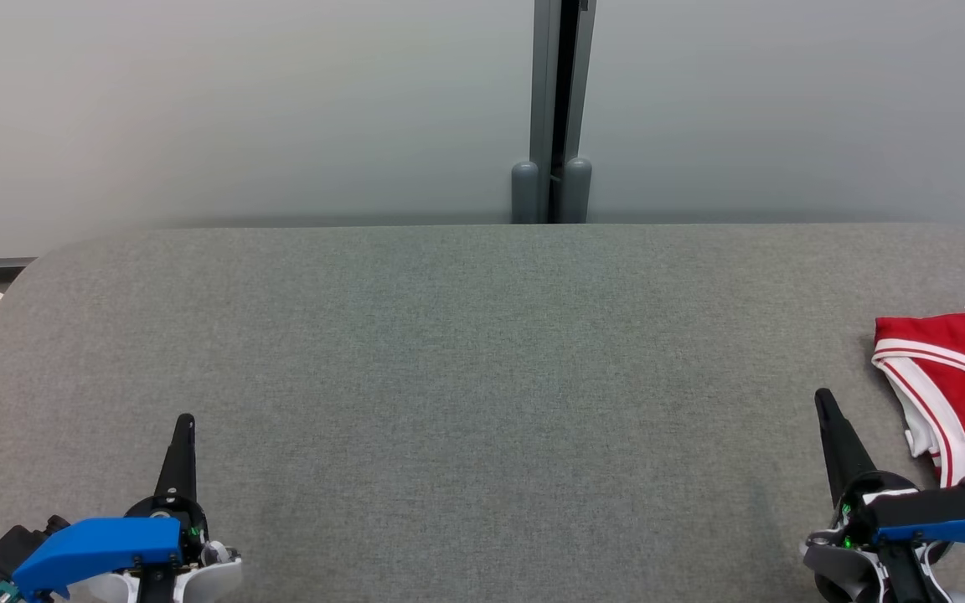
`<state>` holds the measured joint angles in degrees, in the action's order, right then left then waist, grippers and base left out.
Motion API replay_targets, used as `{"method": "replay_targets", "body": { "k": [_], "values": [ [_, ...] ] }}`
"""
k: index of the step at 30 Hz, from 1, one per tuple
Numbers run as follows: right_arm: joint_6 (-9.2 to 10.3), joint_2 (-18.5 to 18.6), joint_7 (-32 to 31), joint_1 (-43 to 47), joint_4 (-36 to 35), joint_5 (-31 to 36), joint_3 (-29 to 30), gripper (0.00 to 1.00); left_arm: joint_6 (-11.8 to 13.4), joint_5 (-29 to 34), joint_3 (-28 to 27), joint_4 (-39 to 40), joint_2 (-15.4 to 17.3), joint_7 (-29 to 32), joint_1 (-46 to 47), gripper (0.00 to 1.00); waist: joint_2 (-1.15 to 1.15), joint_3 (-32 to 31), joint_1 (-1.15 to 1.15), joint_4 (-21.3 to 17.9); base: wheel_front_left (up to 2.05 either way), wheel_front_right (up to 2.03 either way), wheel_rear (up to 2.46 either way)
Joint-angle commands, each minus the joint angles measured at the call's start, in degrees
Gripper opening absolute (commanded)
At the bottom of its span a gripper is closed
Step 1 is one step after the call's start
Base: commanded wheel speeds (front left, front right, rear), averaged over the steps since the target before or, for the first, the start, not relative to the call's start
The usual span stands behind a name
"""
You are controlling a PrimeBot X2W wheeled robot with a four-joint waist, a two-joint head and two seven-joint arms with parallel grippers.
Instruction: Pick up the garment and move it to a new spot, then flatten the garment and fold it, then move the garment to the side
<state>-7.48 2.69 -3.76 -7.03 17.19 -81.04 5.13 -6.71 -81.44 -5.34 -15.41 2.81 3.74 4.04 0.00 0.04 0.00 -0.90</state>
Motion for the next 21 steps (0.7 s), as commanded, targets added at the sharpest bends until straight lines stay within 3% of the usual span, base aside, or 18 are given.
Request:
{"method": "replay_targets", "body": {
  "k": [1,21],
  "values": [
    [-0.02,0.3,-0.4,0.5,-0.9,-1.6,0.3,0.0,-0.4,-1.4,-0.5,0.5,0.1,0.4,1.4,0.0,0.0,0.0,0.0,0.1,0.0,0.0,0.0],
    [-0.02,0.3,-2.6,1.1,-3.0,-9.9,1.4,0.0,-1.0,-9.4,-1.1,1.4,0.1,2.6,2.4,0.0,0.0,0.1,0.0,0.7,0.0,0.0,0.0]
  ]
}}
